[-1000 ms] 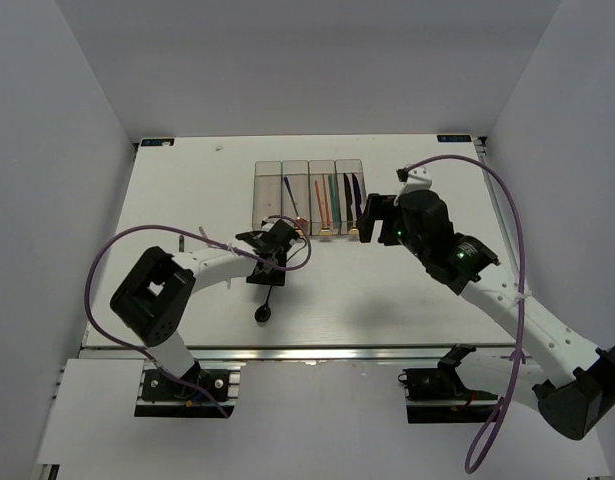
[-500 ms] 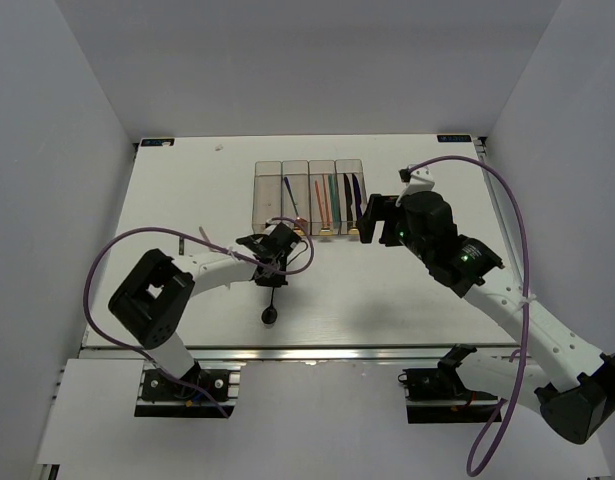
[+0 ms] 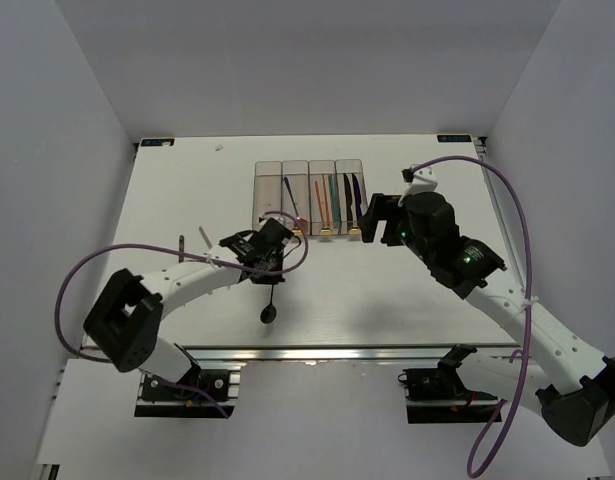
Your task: Sort the eating utensils into containers
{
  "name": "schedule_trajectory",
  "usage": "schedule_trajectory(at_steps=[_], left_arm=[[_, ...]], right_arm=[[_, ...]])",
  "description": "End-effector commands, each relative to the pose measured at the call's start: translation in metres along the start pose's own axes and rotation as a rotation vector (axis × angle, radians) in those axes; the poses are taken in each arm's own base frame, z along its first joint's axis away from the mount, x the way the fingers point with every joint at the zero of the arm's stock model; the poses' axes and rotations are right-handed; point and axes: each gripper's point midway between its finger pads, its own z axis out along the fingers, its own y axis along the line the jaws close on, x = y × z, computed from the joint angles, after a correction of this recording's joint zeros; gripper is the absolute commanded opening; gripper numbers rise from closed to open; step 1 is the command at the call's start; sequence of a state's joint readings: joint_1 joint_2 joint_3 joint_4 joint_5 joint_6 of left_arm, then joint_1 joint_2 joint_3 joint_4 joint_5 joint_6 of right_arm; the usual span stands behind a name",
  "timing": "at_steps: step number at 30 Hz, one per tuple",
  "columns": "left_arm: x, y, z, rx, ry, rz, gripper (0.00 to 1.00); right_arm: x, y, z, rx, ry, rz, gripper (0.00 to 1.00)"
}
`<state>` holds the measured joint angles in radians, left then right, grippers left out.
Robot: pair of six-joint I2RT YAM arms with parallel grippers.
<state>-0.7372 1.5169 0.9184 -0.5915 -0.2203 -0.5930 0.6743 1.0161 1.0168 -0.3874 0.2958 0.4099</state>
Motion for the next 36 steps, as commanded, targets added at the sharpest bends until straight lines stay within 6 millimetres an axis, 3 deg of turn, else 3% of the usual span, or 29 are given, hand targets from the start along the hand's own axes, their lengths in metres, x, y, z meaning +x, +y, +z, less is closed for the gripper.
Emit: schedule_trajectory(at_steps=[1,3,4,6,7,8,9,10,11,12,14,15,16,17,18,19,20,21,28,36], left_arm=[[-0.068,-0.028,-0.058,0.126,-0.222,-0.069,0.0],[-0.092,-0.029,-0.072,0.11,-0.285,-0.08,0.0],[-0.118,-0.033,-0.087,0.1,-0.355,-0.098,0.0],[-0.142,-0.038,-0.081,0.079,-0.382,-0.097,0.0],[-0.172,-0.043,-0.093,0.075,-0.448,-0.13,0.0],[-0.186,-0.045,-0.093,0.067,-0.464,-0.146,0.0],[-0.198,-0.043,-0.073,0.035,-0.447,-0.164,0.0],[-0.228,-0.048,-0.084,0.045,-0.507,-0.205,0.0],[-0.241,-0.049,-0.082,0.047,-0.524,-0.219,0.0],[-0.251,-0.047,-0.062,0.03,-0.517,-0.223,0.0],[-0.285,-0.054,-0.066,0.067,-0.576,-0.232,0.0],[-0.293,-0.051,-0.044,0.059,-0.557,-0.226,0.0],[-0.297,-0.05,-0.035,0.054,-0.54,-0.217,0.0],[-0.315,-0.053,-0.042,0.071,-0.564,-0.212,0.0],[-0.32,-0.047,-0.035,0.055,-0.559,-0.21,0.0],[-0.317,-0.044,-0.015,0.027,-0.525,-0.199,0.0],[-0.325,-0.044,-0.017,0.029,-0.537,-0.198,0.0],[-0.327,-0.038,-0.006,0.018,-0.527,-0.201,0.0],[-0.327,-0.026,0.02,0.049,-0.476,-0.22,0.0],[-0.31,-0.035,0.041,0.109,-0.434,-0.248,0.04]], right_arm=[[-0.021,-0.004,-0.008,0.025,-0.077,0.003,0.89],[-0.023,-0.007,-0.009,0.038,-0.077,-0.001,0.89],[-0.022,-0.008,-0.007,0.047,-0.074,-0.001,0.89],[-0.022,-0.011,-0.002,0.06,-0.07,0.001,0.89],[-0.02,-0.013,0.0,0.065,-0.063,0.004,0.89],[-0.018,-0.013,0.002,0.061,-0.055,0.006,0.89],[-0.016,-0.014,0.007,0.066,-0.042,0.005,0.89],[-0.015,-0.014,0.008,0.066,-0.038,0.006,0.89],[-0.015,-0.015,0.009,0.066,-0.037,0.006,0.89],[-0.015,-0.015,0.009,0.067,-0.034,0.006,0.89],[-0.013,-0.015,0.01,0.061,-0.029,0.009,0.89],[-0.012,-0.015,0.01,0.057,-0.029,0.009,0.89],[-0.01,-0.015,0.01,0.054,-0.021,0.008,0.89],[-0.009,-0.015,0.01,0.053,-0.019,0.004,0.89],[-0.006,-0.017,0.01,0.058,-0.015,0.002,0.89],[-0.005,-0.019,0.01,0.064,-0.015,0.002,0.89],[-0.003,-0.02,0.011,0.068,-0.013,0.001,0.89],[-0.002,-0.021,0.012,0.067,-0.013,-0.002,0.89],[0.003,-0.021,0.017,0.069,0.005,-0.009,0.89],[0.004,-0.02,0.017,0.059,0.015,-0.014,0.89]])
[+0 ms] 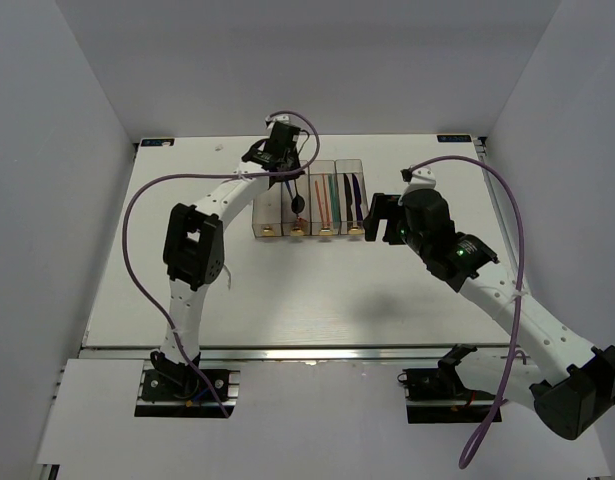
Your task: Sort the eating utensils into containers
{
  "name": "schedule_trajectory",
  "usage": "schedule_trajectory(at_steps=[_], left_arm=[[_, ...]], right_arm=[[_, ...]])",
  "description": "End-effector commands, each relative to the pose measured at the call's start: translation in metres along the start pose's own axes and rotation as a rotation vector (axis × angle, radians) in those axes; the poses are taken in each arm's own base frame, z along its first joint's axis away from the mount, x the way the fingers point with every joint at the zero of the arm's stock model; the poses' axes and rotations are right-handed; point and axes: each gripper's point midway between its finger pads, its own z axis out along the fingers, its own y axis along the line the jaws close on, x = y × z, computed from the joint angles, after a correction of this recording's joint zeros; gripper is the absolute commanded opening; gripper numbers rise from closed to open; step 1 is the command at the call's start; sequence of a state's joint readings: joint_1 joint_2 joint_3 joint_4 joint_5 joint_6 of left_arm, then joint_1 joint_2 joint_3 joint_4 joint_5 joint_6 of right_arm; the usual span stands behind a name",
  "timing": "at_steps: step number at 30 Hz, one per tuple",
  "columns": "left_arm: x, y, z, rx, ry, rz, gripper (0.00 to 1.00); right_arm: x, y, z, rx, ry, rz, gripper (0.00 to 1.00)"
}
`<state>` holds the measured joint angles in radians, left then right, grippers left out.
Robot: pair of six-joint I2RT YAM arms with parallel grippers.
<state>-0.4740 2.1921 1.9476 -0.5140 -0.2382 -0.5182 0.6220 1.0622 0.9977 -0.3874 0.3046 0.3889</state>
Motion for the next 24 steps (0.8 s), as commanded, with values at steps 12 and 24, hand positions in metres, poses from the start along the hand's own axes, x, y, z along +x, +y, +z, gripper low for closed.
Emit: schedule_trajectory(at_steps=[12,24], left_arm=[[-0.025,-0.009,-0.038,0.045,-0.065,-0.047,0.76],[-0.057,0.15,-0.174,-0.38,-0.228,-0.269,0.98]], right_arm=[[-0.017,0.002,-0.008,-0.018,-0.053,-0.013,0.89],[-0.011,0.013,-0.011,-0.099,-0.043,-0.041,0.89]])
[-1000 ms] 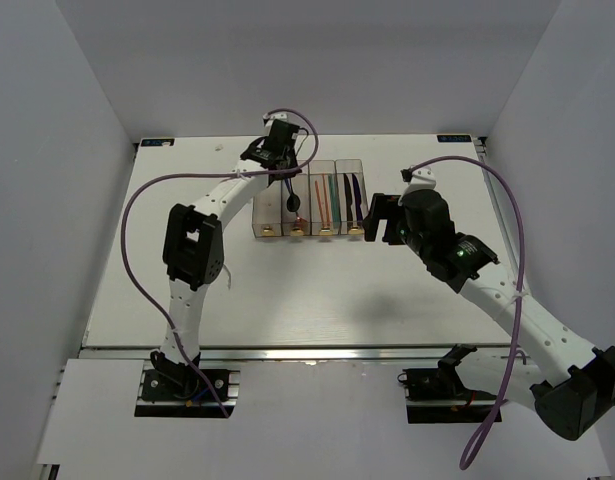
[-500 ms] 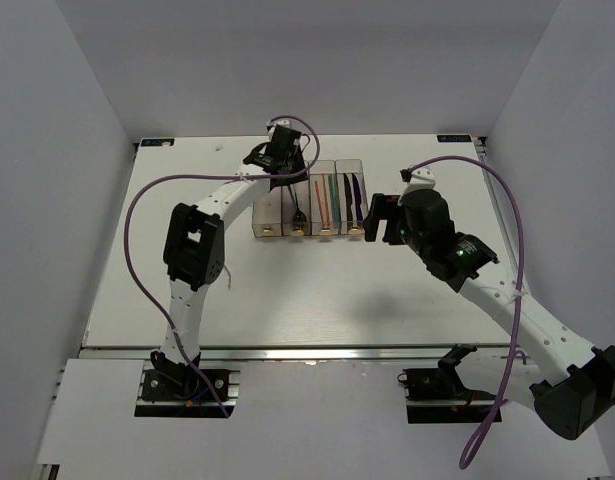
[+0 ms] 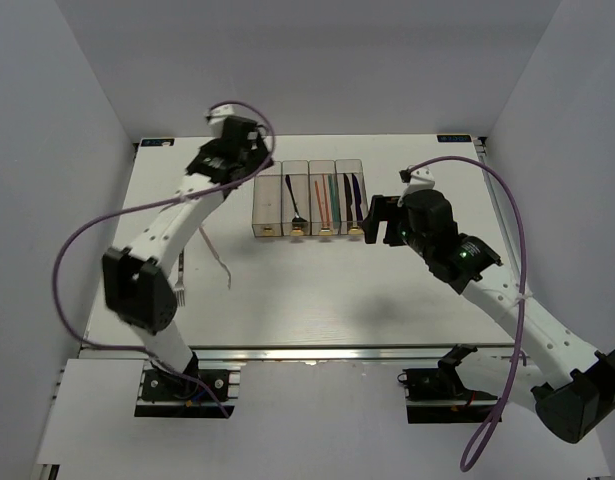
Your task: Sort the eating utensils into containers
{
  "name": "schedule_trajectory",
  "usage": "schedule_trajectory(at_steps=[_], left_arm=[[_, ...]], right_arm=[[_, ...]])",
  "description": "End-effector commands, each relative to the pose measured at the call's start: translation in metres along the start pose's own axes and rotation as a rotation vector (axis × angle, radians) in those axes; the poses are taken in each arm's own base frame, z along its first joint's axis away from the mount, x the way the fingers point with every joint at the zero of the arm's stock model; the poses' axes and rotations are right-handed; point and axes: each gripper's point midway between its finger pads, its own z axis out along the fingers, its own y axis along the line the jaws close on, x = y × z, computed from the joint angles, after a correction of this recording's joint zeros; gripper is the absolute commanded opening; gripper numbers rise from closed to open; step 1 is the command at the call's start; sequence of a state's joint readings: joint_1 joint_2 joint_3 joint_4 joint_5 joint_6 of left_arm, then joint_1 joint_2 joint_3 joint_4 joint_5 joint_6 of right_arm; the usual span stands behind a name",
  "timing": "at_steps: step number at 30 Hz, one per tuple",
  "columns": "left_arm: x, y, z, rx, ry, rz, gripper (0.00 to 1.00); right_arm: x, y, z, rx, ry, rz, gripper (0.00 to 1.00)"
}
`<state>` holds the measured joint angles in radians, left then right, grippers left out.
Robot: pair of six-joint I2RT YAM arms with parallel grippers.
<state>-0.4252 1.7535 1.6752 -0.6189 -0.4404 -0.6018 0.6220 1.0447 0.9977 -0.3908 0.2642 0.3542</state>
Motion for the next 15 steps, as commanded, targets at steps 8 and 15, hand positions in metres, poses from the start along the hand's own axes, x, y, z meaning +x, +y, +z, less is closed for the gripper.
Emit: schedule_trajectory(at_steps=[8,15], left_arm=[[0.076,0.161,-0.014,-0.322,0.161,-0.19,0.98],[0.108,0.164,-0.002,-0.315,0.217,-0.214,0.92]], right_arm=[[0.004,0.012,-0.002,-0.096,-0.006,-0.038,0.89],[0.017,0.011,0.001,-0.103,0.022,-0.046,0.89]])
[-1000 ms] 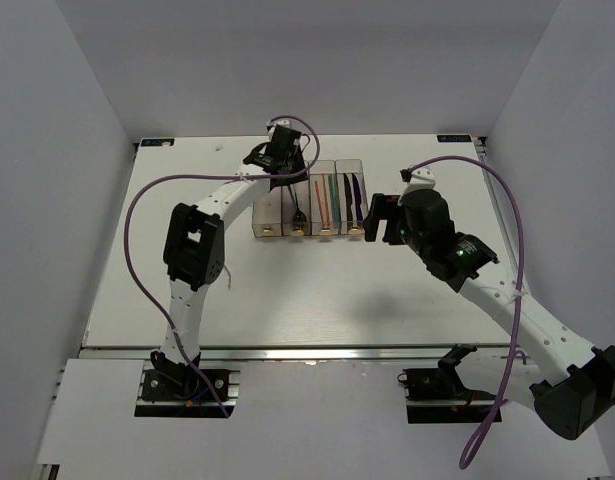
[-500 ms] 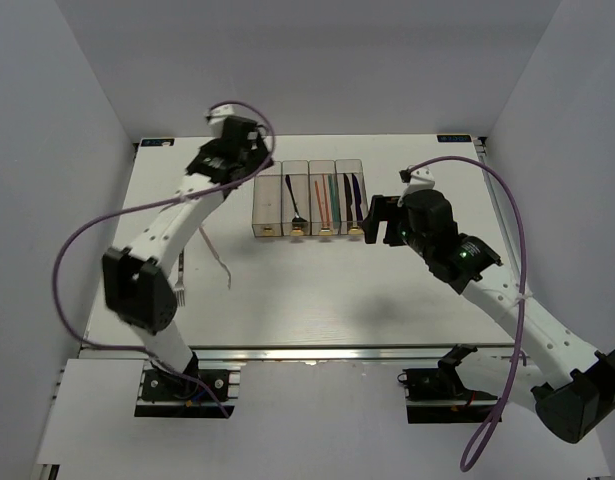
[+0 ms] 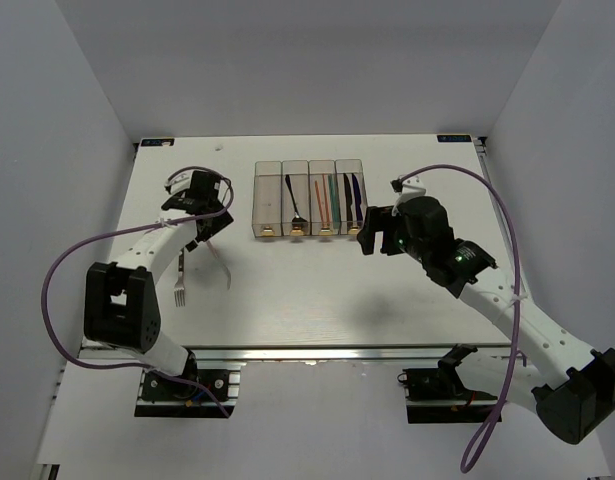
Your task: Sort the eating utensils into containers
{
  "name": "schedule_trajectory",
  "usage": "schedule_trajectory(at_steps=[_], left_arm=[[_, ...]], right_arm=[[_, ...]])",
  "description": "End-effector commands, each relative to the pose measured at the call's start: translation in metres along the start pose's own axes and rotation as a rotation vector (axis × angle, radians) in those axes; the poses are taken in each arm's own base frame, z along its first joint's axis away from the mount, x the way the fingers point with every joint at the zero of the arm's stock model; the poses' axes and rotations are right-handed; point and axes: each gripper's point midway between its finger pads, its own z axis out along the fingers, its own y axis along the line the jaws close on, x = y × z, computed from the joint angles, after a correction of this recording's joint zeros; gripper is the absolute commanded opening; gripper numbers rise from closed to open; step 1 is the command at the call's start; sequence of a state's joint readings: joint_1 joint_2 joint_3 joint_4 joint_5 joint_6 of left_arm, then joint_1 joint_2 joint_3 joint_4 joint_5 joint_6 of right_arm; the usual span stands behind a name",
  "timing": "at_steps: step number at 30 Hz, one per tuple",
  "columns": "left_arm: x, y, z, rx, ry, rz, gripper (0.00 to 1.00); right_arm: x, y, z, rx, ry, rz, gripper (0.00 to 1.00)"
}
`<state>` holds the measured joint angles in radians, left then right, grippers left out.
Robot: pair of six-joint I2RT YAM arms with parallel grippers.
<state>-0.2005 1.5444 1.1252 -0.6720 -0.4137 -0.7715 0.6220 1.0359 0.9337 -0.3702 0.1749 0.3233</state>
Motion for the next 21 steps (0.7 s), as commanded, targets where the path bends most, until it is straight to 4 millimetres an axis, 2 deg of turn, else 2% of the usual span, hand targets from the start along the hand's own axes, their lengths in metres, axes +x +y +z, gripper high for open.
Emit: schedule_trajectory(at_steps=[1,5,6,10,12,14,21], left_arm=[[-0.005,-0.011,-0.003,0.052,-0.015,-0.059,0.9],[0.009,-0.005,0.013,0.023,0.001,-0.057,0.82],[0.013,-0.005,0.016,0.023,0.011,-0.054,0.75],[0.024,-0.012,0.034,0.046,0.061,-0.033,0.69],[0.027,-0.012,0.041,0.03,0.071,-0.032,0.69],[0.028,-0.012,0.044,0.026,0.076,-0.032,0.63],[0.032,-0.006,0.044,0.009,0.08,-0.037,0.61]], right_arm=[[-0.006,0.003,-0.002,-0.028,-0.034,-0.014,0.89],[-0.003,0.002,-0.002,-0.028,-0.031,-0.014,0.89],[-0.003,0.002,-0.001,-0.027,-0.03,-0.014,0.89],[-0.003,0.0,-0.002,-0.017,-0.029,-0.019,0.89],[-0.003,-0.001,-0.002,-0.011,-0.03,-0.02,0.89],[-0.004,-0.001,-0.001,-0.009,-0.029,-0.021,0.89],[0.0,-0.001,0.003,-0.006,-0.012,-0.022,0.89]])
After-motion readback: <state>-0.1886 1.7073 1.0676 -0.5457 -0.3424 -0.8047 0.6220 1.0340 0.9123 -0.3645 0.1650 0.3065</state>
